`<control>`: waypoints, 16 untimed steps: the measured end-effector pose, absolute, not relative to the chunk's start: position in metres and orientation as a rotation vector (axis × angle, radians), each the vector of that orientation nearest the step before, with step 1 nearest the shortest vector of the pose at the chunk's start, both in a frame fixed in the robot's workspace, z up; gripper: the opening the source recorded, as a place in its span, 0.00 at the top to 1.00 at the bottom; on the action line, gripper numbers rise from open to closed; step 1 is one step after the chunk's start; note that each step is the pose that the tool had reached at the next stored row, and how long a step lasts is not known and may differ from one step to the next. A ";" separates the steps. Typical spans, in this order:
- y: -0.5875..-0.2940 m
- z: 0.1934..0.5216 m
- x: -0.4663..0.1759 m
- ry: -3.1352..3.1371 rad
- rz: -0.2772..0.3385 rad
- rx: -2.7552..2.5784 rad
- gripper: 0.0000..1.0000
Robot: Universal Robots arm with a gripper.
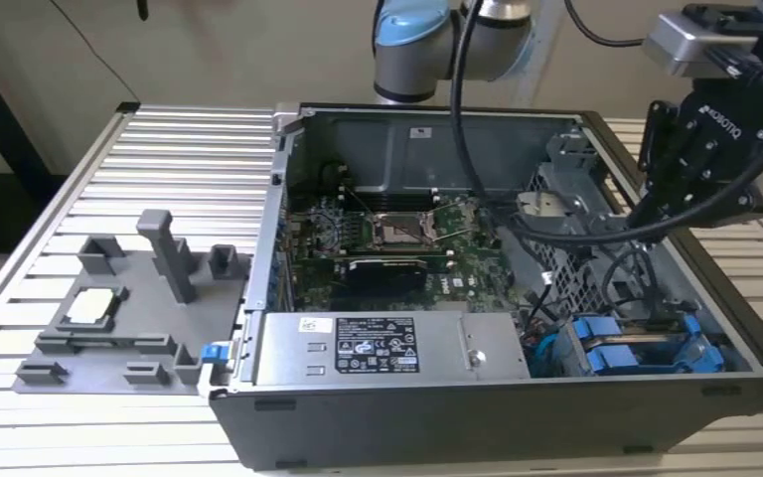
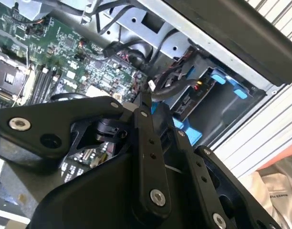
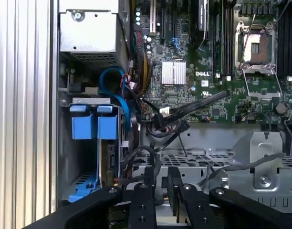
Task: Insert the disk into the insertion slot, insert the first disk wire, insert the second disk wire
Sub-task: 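Insert the second disk wire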
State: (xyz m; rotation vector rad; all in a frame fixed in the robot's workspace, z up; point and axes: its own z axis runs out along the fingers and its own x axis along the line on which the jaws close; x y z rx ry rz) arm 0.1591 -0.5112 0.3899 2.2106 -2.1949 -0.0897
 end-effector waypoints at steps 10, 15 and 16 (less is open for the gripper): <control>-0.506 0.385 0.119 -2.196 -0.087 2.212 0.74; -0.505 0.383 0.105 -2.197 -0.086 2.213 0.74; -0.505 0.383 0.105 -2.196 -0.086 2.213 0.74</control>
